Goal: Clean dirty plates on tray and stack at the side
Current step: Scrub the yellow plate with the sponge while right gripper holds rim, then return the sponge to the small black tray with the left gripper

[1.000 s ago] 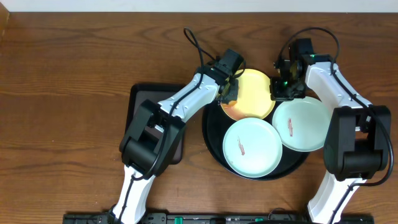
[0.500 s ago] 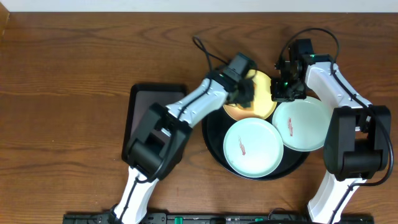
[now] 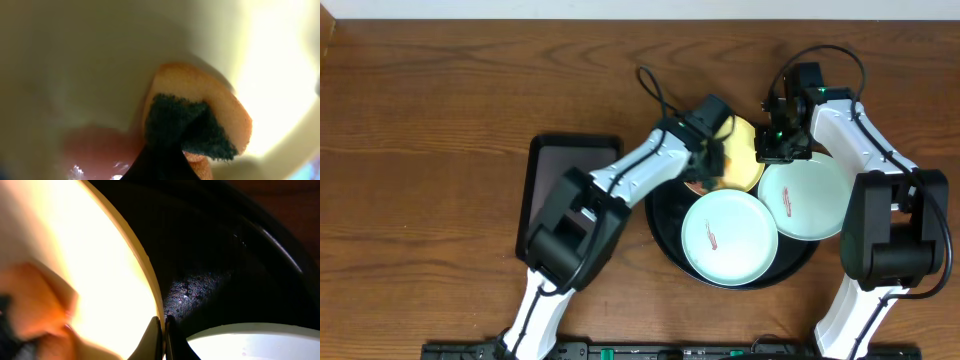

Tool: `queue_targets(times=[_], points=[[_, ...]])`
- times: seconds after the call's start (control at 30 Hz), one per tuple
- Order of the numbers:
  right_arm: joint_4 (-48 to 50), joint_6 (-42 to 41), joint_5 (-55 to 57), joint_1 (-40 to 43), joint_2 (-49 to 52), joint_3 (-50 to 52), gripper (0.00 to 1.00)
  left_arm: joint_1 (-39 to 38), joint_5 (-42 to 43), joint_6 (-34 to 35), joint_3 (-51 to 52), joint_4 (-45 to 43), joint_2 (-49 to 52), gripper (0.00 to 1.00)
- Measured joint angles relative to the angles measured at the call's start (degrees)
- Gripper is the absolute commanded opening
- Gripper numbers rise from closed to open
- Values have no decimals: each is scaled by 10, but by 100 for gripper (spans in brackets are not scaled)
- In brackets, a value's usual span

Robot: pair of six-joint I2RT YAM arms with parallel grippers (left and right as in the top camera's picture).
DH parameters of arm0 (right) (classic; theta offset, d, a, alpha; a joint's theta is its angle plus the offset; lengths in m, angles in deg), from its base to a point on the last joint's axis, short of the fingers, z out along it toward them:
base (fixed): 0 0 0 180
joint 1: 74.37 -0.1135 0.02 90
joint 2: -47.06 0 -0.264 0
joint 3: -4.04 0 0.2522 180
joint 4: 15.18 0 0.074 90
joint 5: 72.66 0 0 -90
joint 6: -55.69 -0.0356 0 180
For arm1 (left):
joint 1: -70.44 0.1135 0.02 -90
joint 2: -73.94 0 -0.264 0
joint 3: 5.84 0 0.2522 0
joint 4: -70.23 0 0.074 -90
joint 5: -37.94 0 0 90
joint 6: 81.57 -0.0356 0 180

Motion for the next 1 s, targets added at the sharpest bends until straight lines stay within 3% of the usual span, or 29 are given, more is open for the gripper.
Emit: queue_targets(times=[0.33, 0.67, 0.83, 1.0], points=[[-1, -3, -3, -1, 0, 0, 1, 30, -128, -108, -1, -22, -3, 7], [1, -6, -9, -1, 0, 0, 1, 31, -174, -140, 1, -57, -45, 7], [-4, -6, -8, -1, 0, 0, 1, 48, -192, -141, 1, 23, -156, 7], [-6, -6, -7, -1, 0, 0, 1, 86, -202, -142, -4, 167, -246, 7]])
